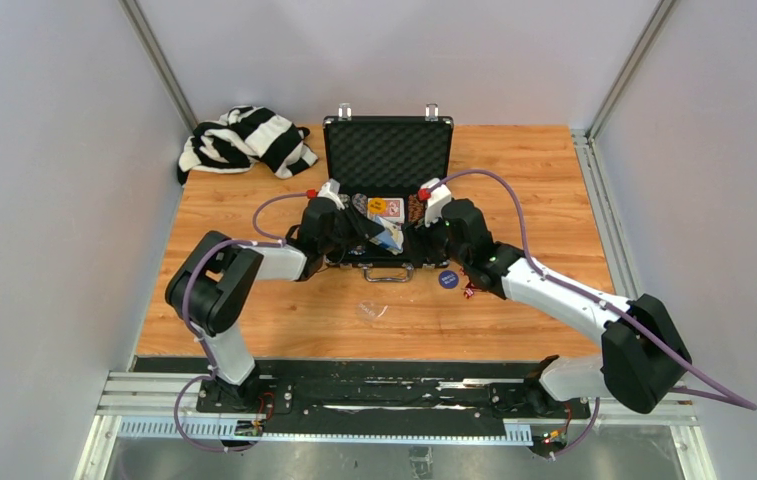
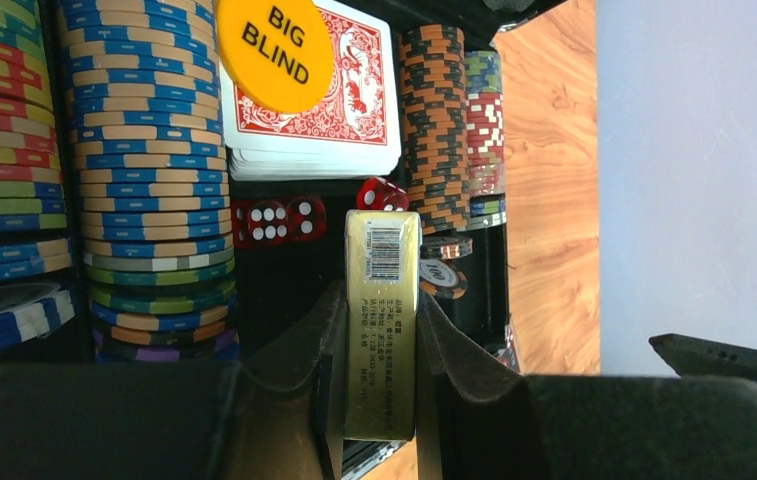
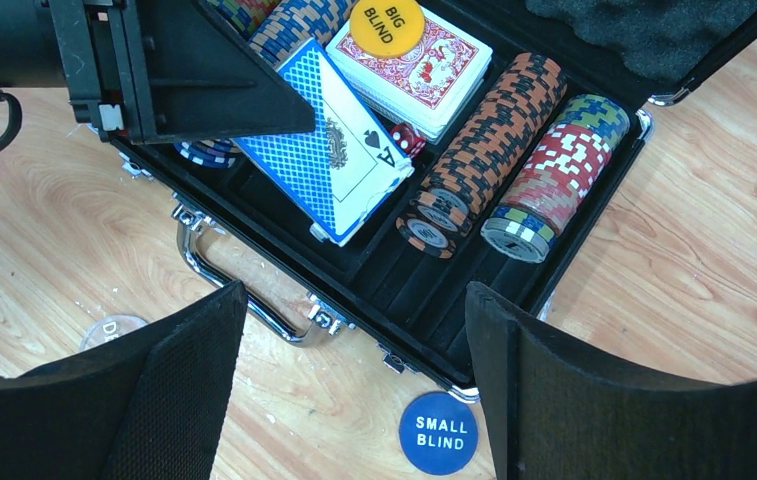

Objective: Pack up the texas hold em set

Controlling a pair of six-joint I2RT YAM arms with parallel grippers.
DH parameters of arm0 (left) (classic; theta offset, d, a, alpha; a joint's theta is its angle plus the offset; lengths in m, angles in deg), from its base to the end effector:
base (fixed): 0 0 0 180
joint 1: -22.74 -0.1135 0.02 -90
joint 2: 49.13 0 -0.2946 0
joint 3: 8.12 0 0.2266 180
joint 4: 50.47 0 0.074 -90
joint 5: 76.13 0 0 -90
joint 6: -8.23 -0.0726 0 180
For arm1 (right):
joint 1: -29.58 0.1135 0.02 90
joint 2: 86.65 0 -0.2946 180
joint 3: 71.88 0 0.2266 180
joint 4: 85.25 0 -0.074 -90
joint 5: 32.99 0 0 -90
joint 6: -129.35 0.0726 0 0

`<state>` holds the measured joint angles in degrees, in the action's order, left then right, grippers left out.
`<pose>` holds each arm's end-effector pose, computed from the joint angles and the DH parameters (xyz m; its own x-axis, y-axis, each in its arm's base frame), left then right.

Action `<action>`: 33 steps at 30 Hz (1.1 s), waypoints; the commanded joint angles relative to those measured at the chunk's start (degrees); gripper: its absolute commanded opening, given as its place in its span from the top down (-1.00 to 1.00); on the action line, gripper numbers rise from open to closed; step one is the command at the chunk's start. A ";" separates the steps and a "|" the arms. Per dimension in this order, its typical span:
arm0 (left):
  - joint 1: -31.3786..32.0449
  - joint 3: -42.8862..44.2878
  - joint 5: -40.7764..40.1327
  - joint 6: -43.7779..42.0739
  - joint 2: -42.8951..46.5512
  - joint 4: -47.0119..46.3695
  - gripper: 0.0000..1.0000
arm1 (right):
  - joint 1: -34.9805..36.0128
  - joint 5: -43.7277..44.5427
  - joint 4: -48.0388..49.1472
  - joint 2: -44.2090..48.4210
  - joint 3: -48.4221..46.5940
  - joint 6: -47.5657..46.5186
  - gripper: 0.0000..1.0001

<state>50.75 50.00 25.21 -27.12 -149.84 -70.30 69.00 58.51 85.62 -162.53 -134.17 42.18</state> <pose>0.3248 -0.1889 0.1935 -0.7037 -0.5315 -0.4715 0.0804 0.5997 -0.7961 0.2357 0.1913 0.2893 -0.3284 -0.2061 -0.9218 -0.6006 0.7987 0.0354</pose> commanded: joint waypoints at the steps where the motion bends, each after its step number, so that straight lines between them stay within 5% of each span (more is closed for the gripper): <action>1: 0.91 -0.13 1.00 -4.30 1.01 10.05 1.00 | -0.84 -0.44 1.65 -0.50 1.02 0.99 -0.59; 16: 2.63 2.23 -0.05 -3.90 -4.41 11.37 0.81 | -1.01 -0.60 2.13 -0.96 1.30 1.12 -0.60; 33: 2.93 0.39 -2.07 -4.74 -6.15 11.36 0.14 | -1.34 -0.97 2.39 -1.99 1.29 1.37 -0.60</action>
<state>51.86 53.04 24.62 -29.43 -152.77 -66.78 68.67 58.23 86.88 -163.95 -133.54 42.79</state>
